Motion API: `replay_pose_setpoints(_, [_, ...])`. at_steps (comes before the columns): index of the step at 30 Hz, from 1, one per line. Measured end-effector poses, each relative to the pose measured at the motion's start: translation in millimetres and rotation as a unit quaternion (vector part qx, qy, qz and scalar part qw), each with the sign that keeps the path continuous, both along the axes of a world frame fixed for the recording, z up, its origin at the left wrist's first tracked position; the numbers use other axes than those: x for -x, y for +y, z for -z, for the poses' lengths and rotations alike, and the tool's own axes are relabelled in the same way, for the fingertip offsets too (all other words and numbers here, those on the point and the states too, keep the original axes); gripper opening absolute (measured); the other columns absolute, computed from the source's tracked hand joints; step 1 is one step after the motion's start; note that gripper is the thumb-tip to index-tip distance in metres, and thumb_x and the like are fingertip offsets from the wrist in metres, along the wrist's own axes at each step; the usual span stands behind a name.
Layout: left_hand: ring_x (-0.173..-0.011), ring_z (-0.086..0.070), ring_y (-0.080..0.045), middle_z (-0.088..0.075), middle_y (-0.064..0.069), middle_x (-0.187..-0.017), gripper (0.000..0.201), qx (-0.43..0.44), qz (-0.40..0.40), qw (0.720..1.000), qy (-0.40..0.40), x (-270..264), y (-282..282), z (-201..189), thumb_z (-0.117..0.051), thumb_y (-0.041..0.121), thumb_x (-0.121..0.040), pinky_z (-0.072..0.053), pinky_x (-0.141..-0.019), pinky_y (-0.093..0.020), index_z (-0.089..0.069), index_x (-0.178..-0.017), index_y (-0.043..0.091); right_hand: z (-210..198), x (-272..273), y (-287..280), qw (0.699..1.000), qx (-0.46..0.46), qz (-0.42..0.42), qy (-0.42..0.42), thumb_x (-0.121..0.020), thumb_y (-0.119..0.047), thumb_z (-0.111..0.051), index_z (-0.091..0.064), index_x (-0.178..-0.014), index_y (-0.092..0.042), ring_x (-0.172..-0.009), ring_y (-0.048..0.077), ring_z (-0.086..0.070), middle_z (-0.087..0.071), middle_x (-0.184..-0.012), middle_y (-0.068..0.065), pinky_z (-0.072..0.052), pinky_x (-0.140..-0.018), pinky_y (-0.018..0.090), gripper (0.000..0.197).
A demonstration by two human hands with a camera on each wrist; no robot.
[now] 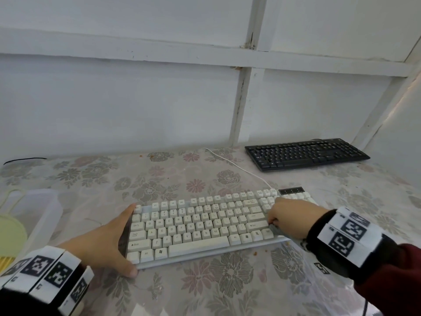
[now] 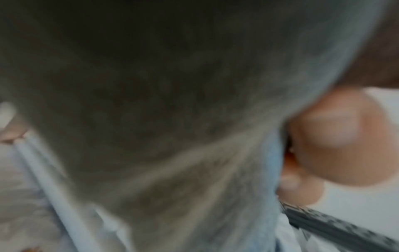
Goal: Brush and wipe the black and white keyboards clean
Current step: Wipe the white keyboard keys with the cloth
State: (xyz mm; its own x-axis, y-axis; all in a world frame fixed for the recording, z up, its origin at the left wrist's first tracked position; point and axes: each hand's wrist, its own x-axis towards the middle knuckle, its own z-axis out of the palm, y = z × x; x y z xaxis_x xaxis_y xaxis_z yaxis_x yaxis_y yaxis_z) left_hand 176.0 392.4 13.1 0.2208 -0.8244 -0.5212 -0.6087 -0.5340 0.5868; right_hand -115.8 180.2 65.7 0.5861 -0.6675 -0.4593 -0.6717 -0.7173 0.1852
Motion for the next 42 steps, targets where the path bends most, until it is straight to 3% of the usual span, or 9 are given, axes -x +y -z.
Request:
replay_pose_setpoints(5, [-0.133,-0.029,-0.009,-0.019,0.013,-0.151,0.165,-0.004,0.004,1.000,-0.014,1.2,-0.6,-1.0,-0.081,0.065,-0.020,-0.025,-0.112,-0.028,0.021,-0.145,0.031,-14.9,-18.5,7.0,0.989,0.045,-0.053,0.133,-0.093,-0.009,-0.046,-0.058,-0.113,-0.014,-0.056,0.014,-0.029,-0.027,-0.075,0.000,-0.028,-0.048,0.024,0.023])
replay_pose_setpoints(9, [-0.135,-0.027,-0.009,-0.018,0.013,-0.151,0.166,0.002,0.002,1.000,-0.012,-0.7,-1.1,1.3,-0.083,0.065,-0.020,-0.024,-0.114,-0.030,0.020,-0.145,0.031,-19.6,-9.6,-4.3,0.985,0.055,-0.057,0.152,-0.094,-0.016,-0.049,-0.062,-0.105,-0.012,-0.069,0.019,-0.045,-0.047,-0.100,0.003,-0.042,-0.067,0.028,0.017])
replay_pose_setpoints(11, [-0.134,-0.029,-0.009,-0.020,0.014,-0.150,0.166,0.002,-0.001,1.000,-0.015,-2.0,-0.3,3.1,-0.082,0.066,-0.019,-0.026,-0.114,-0.031,0.020,-0.145,0.032,-19.7,5.2,-15.3,0.993,0.041,-0.034,0.108,-0.093,-0.022,-0.051,-0.066,-0.093,-0.012,-0.073,0.017,-0.052,-0.060,-0.105,0.002,-0.047,-0.074,0.027,0.018])
replay_pose_setpoints(14, [-0.133,-0.029,-0.008,-0.021,0.015,-0.148,0.164,0.004,0.002,1.000,-0.008,-2.8,-0.4,4.6,-0.085,0.064,-0.022,-0.027,-0.113,-0.031,0.020,-0.144,0.033,-24.0,22.7,-27.8,0.999,-0.006,0.012,-0.029,-0.094,-0.022,-0.049,-0.070,-0.106,-0.020,-0.086,0.011,-0.053,-0.057,-0.089,-0.010,-0.044,-0.083,0.019,0.024])
replay_pose_setpoints(18, [-0.131,-0.029,-0.008,-0.020,0.013,-0.148,0.166,-0.002,0.005,1.000,-0.015,-1.7,-1.7,2.8,-0.081,0.068,-0.018,-0.026,-0.112,-0.028,0.020,-0.145,0.031,-10.0,32.3,-27.8,0.986,-0.021,0.011,-0.163,-0.098,-0.017,-0.043,-0.067,-0.116,-0.022,-0.068,-0.004,-0.043,-0.042,-0.071,-0.019,-0.034,-0.062,0.004,0.030])
replay_pose_setpoints(23, [-0.128,-0.029,-0.005,-0.020,0.014,-0.146,0.167,-0.003,0.003,1.000,-0.021,-1.1,-2.6,1.6,-0.081,0.069,-0.017,-0.026,-0.111,-0.025,0.021,-0.144,0.031,5.5,41.7,-22.9,0.974,-0.022,0.032,-0.221,-0.095,-0.019,-0.051,-0.068,-0.114,-0.022,-0.063,-0.002,-0.042,-0.042,-0.066,-0.011,-0.036,-0.061,0.004,0.026])
replay_pose_setpoints(28, [-0.134,-0.028,-0.008,-0.018,0.013,-0.151,0.162,0.002,-0.003,1.000,-0.011,-1.2,-2.7,3.5,-0.088,0.058,-0.028,-0.024,-0.114,-0.029,0.021,-0.144,0.032,10.2,42.3,-28.4,0.986,0.019,0.017,-0.162,-0.094,-0.018,-0.049,-0.072,-0.102,-0.014,-0.067,0.006,-0.043,-0.040,-0.072,-0.008,-0.034,-0.055,0.012,0.025])
replay_pose_setpoints(33, [-0.135,-0.027,-0.009,-0.017,0.013,-0.152,0.162,-0.004,0.001,1.000,-0.017,-0.5,-2.0,1.6,-0.087,0.061,-0.028,-0.024,-0.114,-0.029,0.022,-0.144,0.032,2.3,45.2,-29.6,0.989,0.045,0.011,-0.144,-0.093,-0.017,-0.049,-0.065,-0.078,-0.027,-0.064,0.005,-0.042,-0.035,-0.072,-0.011,-0.032,-0.052,0.014,0.024])
replay_pose_setpoints(42, [-0.133,-0.029,-0.008,-0.020,0.013,-0.150,0.171,0.003,0.002,1.000,-0.013,1.0,-0.7,-1.2,-0.079,0.071,-0.011,-0.025,-0.112,-0.028,0.020,-0.144,0.032,3.5,38.9,-26.4,0.998,0.020,0.030,-0.058,-0.096,-0.021,-0.048,-0.068,-0.105,-0.025,-0.082,0.020,-0.052,-0.037,-0.097,-0.002,-0.042,-0.066,0.022,0.023])
